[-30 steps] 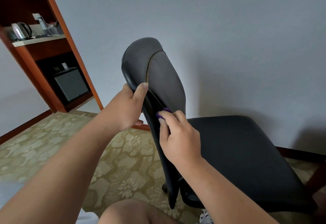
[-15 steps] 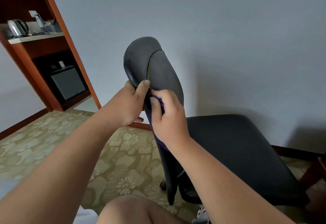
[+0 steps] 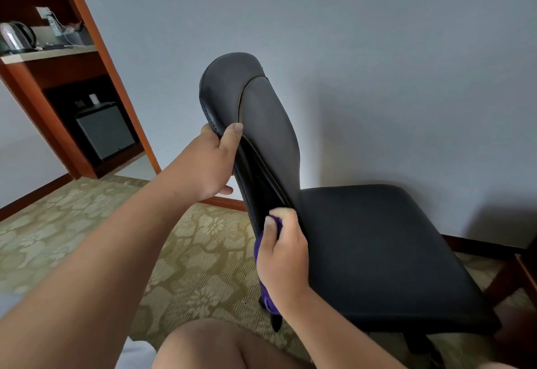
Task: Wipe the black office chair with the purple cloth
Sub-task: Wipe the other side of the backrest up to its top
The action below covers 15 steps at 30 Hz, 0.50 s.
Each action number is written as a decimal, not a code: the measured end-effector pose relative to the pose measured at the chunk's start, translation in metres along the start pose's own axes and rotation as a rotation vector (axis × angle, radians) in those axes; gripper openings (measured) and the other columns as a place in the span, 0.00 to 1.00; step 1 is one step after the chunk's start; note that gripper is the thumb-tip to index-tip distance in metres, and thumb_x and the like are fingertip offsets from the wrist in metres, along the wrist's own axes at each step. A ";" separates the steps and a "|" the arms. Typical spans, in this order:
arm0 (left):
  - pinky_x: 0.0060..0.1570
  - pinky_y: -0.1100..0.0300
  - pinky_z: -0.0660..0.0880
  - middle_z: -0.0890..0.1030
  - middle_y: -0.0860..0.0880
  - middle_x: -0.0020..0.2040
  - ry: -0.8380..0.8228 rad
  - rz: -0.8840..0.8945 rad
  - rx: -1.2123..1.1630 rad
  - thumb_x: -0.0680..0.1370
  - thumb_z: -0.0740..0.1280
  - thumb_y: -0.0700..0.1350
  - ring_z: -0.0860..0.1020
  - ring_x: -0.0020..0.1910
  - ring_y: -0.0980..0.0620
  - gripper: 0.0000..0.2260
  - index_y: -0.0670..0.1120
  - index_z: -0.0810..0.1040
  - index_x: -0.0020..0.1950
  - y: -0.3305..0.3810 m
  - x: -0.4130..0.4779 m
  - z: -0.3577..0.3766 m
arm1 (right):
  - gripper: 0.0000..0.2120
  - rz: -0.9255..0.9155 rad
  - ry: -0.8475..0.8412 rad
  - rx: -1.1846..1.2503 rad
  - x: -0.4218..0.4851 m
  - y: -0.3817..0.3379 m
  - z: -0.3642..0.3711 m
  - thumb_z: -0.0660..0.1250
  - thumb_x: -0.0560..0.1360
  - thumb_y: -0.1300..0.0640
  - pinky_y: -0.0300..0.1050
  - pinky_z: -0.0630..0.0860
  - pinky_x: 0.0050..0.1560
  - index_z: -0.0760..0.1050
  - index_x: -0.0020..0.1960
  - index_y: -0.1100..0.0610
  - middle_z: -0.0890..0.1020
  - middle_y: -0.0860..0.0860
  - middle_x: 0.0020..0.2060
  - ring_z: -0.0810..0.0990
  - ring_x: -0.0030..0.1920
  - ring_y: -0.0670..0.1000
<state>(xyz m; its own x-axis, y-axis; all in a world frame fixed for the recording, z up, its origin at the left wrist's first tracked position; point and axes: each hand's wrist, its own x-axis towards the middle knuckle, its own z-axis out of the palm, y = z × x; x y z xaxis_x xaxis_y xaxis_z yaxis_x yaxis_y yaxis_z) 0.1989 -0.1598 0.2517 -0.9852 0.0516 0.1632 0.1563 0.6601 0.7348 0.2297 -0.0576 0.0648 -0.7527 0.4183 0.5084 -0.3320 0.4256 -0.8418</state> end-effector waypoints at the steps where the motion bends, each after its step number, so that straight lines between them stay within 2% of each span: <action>1: 0.43 0.50 0.85 0.81 0.44 0.58 0.002 0.000 0.001 0.83 0.51 0.66 0.82 0.52 0.48 0.27 0.49 0.64 0.74 0.000 0.000 0.000 | 0.03 0.007 0.017 0.031 0.006 -0.010 0.001 0.61 0.82 0.57 0.43 0.75 0.40 0.71 0.52 0.50 0.76 0.42 0.41 0.76 0.41 0.45; 4: 0.42 0.50 0.85 0.81 0.43 0.57 0.011 -0.008 0.014 0.83 0.52 0.66 0.82 0.51 0.48 0.28 0.48 0.64 0.74 0.000 0.001 0.000 | 0.02 -0.031 0.039 0.113 0.023 -0.038 0.001 0.61 0.82 0.58 0.47 0.76 0.38 0.70 0.53 0.52 0.77 0.45 0.41 0.76 0.40 0.46; 9: 0.40 0.50 0.85 0.81 0.45 0.53 0.043 -0.008 -0.008 0.84 0.53 0.63 0.83 0.50 0.48 0.24 0.44 0.68 0.66 0.002 0.002 0.000 | 0.05 -0.219 0.115 0.229 0.061 -0.081 0.003 0.62 0.81 0.60 0.32 0.70 0.42 0.74 0.57 0.58 0.81 0.49 0.47 0.77 0.45 0.47; 12: 0.39 0.51 0.85 0.80 0.47 0.51 0.050 -0.011 -0.005 0.84 0.54 0.63 0.83 0.48 0.49 0.23 0.44 0.69 0.63 -0.001 0.004 -0.001 | 0.09 -0.309 0.108 0.168 0.067 -0.076 0.010 0.62 0.81 0.58 0.37 0.75 0.44 0.77 0.58 0.60 0.82 0.50 0.49 0.80 0.47 0.48; 15: 0.38 0.52 0.85 0.81 0.47 0.56 0.024 -0.029 -0.020 0.82 0.53 0.67 0.84 0.51 0.49 0.27 0.47 0.69 0.68 -0.007 0.006 -0.002 | 0.11 -0.390 0.144 0.061 0.048 -0.034 0.016 0.62 0.81 0.56 0.41 0.79 0.45 0.78 0.56 0.61 0.83 0.50 0.50 0.83 0.48 0.49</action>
<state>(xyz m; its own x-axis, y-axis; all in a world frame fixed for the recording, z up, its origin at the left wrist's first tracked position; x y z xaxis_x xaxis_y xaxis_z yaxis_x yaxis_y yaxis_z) 0.1919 -0.1653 0.2490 -0.9874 0.0144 0.1574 0.1294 0.6456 0.7527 0.1957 -0.0646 0.1153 -0.4783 0.3444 0.8078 -0.6127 0.5281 -0.5880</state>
